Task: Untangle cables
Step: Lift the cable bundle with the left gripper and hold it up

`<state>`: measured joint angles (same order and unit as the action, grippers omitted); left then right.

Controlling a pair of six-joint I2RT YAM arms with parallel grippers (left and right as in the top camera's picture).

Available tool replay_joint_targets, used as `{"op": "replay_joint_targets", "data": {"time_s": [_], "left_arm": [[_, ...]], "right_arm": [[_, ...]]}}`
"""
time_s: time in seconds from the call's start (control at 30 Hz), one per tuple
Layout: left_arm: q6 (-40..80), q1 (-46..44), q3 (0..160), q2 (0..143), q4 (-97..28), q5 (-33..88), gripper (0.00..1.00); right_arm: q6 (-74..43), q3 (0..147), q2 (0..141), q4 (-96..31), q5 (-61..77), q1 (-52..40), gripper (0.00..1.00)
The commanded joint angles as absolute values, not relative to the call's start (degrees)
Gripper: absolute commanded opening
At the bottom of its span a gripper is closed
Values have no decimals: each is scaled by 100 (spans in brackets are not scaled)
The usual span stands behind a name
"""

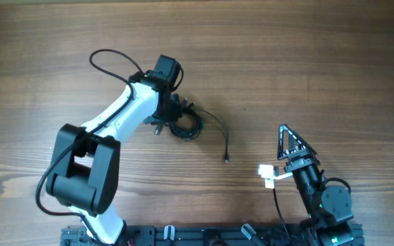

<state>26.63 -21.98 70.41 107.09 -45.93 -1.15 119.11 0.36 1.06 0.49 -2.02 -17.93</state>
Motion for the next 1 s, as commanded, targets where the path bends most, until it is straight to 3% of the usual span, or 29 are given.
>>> {"op": "replay_joint_targets", "data": {"time_s": [0.0,0.3,0.4,0.53,0.73,0.97], "left_arm": [[2567,-2342,6853,10901,-4399,54,29],[2569,-2335,6851,10921,-4219,-360,24],[2574,-2335,6851,10938,-4143,-357,4],[2742,-2335,6873,10903,-4093,-353,4],[2799,-2335,7406,9911,-4960,-331,4],[4265,-2335,7406,8477,-5092,-327,4]], "right_arm": [[12149,32,80,64,-252,-1815,100],[12149,32,80,64,-255,-1815,100],[12147,32,80,64,-252,-1815,100],[12147,32,80,64,-255,-1815,100],[12149,32,80,64,-255,-1815,100],[12149,32,80,64,-252,-1815,100]]}}
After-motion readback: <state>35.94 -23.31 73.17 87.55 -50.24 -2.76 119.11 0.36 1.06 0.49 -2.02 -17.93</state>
